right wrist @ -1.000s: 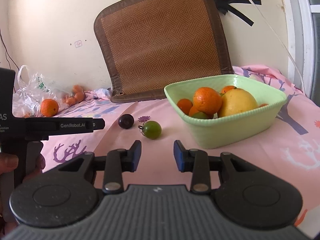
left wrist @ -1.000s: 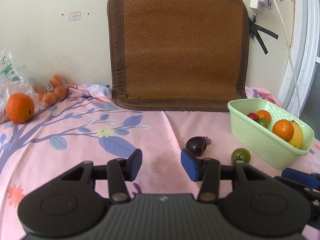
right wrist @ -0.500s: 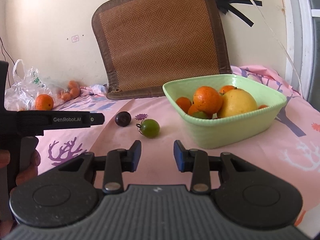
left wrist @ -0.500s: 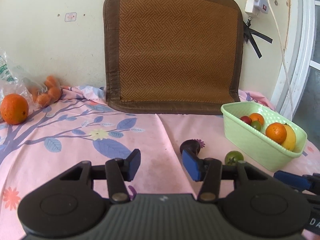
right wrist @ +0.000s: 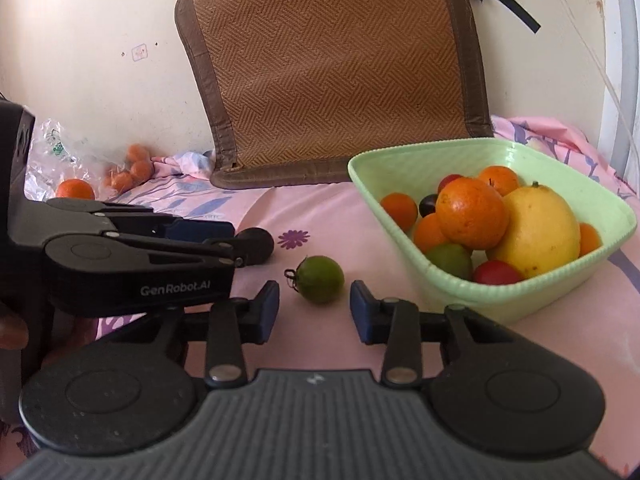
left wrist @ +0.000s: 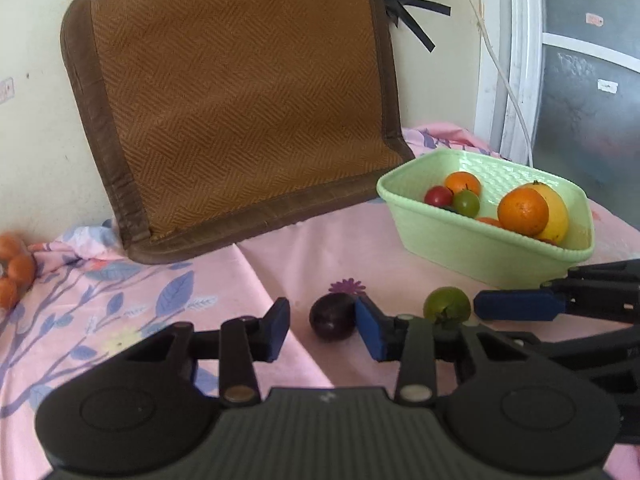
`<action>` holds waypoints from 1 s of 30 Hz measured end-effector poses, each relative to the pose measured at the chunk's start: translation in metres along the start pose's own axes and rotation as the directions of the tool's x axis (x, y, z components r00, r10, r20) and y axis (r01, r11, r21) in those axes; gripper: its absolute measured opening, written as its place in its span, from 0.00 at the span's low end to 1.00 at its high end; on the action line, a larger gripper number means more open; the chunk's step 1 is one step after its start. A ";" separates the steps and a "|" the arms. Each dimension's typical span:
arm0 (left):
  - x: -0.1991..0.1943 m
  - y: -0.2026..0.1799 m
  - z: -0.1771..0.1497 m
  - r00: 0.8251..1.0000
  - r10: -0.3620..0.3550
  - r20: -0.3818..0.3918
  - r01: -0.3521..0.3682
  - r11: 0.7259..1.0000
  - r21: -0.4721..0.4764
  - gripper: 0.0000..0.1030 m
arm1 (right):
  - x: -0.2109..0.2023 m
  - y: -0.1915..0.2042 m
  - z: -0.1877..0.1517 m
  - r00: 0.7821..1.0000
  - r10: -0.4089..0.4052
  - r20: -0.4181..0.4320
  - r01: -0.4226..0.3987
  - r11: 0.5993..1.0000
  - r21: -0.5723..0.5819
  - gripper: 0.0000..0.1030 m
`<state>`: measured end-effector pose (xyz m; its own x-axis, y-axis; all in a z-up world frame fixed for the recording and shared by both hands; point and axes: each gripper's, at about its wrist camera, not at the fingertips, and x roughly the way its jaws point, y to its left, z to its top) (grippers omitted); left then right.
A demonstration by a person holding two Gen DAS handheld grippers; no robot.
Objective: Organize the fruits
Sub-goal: 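Grasp the dark purple tomato with the left tool while the right grasps a green tomato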
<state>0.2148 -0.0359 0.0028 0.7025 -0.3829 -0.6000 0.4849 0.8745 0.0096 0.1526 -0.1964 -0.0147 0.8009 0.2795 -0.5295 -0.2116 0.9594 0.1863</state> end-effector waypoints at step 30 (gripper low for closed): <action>-0.076 0.001 -0.024 0.997 -0.031 0.075 0.050 0.960 -0.276 0.25 | -0.005 0.008 0.000 1.000 0.011 0.018 -0.010 0.999 -0.036 0.48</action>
<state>0.1496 0.0008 0.0293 0.7244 -0.4308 -0.5382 0.3570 0.9023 -0.2418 0.1472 -0.1906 -0.0107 0.8084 0.2894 -0.5126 -0.2401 0.9572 0.1617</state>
